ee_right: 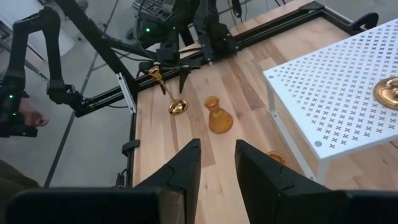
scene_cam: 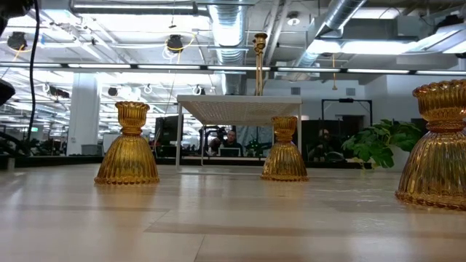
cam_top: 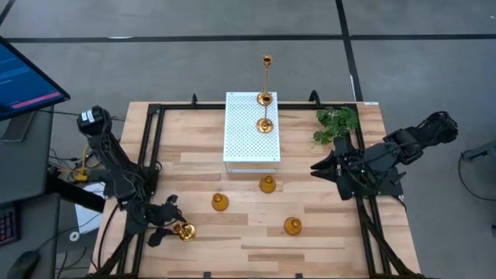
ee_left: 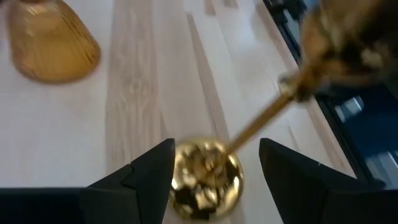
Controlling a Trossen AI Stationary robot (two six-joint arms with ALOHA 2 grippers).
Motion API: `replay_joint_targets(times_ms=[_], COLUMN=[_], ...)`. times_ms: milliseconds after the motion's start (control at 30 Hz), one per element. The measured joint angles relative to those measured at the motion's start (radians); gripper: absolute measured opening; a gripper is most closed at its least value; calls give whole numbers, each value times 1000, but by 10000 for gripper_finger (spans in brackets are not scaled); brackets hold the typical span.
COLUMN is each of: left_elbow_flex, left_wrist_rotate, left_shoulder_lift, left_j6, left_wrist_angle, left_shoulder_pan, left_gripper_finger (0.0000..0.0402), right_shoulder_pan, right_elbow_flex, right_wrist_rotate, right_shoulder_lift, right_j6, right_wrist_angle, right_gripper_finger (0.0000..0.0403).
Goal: Pick & Place candle stick holders
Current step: Align the gold candle holder with the other gold candle holders on the shelf
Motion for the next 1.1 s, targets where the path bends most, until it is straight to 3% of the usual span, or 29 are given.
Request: replay_joint_targets(times_ms=[167,400,767,1100], left_elbow_flex=[0,1,1,29], left_wrist_rotate=[-78,-30,-30,-251], left_shoulder_lift=[2,1,1,-38], left_j6=[25,26,66,74], left_wrist_angle=[48,69,124,248], left_shoulder_pan=[0,0,0,23], left_gripper_finger=[202,142,16,18], right_shoulder_pan=[0,0,0,1], right_elbow_flex=[0,0,0,0], right_wrist_rotate=[0,0,0,18], right_shoulder_lift=[0,0,0,0], right_j6=[8,8,11,-36], right_wrist_angle=[1,1,1,-3], right_gripper_finger=[91,91,91,91])
